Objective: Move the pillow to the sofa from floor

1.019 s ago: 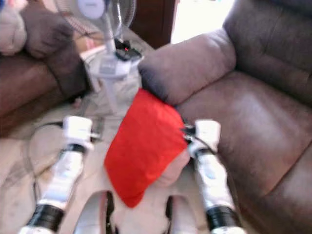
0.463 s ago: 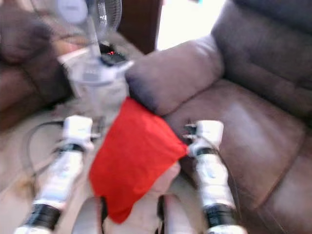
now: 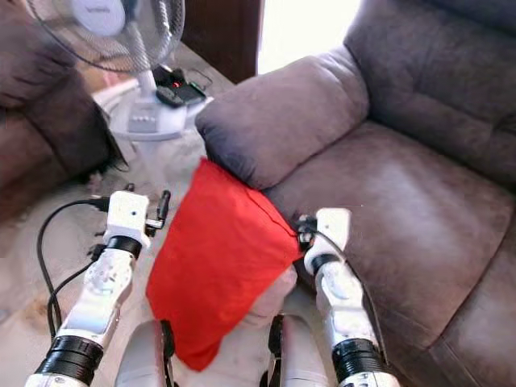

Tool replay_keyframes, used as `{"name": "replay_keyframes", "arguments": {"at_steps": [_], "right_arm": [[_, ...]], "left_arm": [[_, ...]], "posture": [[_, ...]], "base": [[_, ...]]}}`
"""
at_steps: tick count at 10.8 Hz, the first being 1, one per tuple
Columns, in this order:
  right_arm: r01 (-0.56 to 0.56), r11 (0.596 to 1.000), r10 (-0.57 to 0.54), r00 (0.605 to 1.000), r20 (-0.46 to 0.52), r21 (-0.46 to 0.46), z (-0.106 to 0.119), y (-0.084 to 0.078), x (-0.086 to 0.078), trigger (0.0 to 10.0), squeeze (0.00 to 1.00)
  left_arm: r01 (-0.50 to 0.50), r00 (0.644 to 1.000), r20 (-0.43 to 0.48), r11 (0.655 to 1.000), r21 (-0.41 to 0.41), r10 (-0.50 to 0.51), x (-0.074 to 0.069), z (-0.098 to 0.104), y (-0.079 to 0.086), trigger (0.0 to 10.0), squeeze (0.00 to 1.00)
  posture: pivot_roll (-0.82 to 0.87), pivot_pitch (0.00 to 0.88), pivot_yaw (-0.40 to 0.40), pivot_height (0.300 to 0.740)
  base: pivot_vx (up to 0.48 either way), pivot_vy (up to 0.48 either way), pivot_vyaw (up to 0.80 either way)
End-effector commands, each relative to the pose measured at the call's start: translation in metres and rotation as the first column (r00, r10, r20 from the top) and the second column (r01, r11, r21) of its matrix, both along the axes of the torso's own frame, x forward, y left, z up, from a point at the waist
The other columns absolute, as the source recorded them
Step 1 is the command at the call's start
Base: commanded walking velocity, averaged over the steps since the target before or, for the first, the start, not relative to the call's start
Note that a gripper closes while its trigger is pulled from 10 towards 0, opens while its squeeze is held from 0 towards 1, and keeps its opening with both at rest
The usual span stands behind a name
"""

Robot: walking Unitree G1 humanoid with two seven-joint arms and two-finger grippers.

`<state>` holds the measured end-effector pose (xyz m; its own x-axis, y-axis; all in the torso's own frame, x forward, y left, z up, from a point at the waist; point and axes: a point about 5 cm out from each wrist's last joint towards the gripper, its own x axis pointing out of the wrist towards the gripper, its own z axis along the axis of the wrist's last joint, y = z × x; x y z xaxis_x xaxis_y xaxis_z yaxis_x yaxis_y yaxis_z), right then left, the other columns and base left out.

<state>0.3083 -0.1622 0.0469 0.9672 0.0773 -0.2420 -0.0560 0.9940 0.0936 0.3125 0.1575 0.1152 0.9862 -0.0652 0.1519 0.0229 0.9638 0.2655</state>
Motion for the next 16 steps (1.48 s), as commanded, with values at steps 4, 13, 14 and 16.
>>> {"name": "replay_keyframes", "arguments": {"at_steps": [4,13,14,16], "right_arm": [[0.125,0.985,-0.092,0.963,-0.253,0.120,-0.033,-0.007,-0.006,10.0,1.00],[0.167,0.960,-0.105,0.958,-0.265,0.226,-0.031,0.000,0.005,10.0,0.00],[0.183,0.951,-0.116,0.958,-0.262,0.250,-0.031,-0.001,0.005,10.0,0.00],[0.186,0.938,-0.103,0.955,-0.276,0.293,-0.034,0.004,0.004,10.0,0.00]], "left_arm": [[0.004,0.999,-0.044,0.997,-0.072,-0.007,-0.001,-0.004,-0.001,10.0,0.00],[-0.075,0.997,-0.048,0.936,-0.345,0.062,-0.003,0.009,0.008,10.0,0.00],[-0.080,0.997,-0.024,0.931,-0.356,0.076,-0.005,0.015,0.011,10.0,0.00],[-0.069,0.992,0.080,0.957,-0.283,0.095,-0.009,0.039,0.023,10.0,0.00]], "posture": [[0.05,0.100,-0.048,0.584],[0.07,0.160,-0.070,0.584],[0.08,0.173,-0.075,0.584],[0.09,0.205,-0.079,0.584]], "base": [[0.000,0.000,0.00],[0.000,0.000,0.00],[0.000,0.000,0.00],[0.000,0.000,0.00]]}}
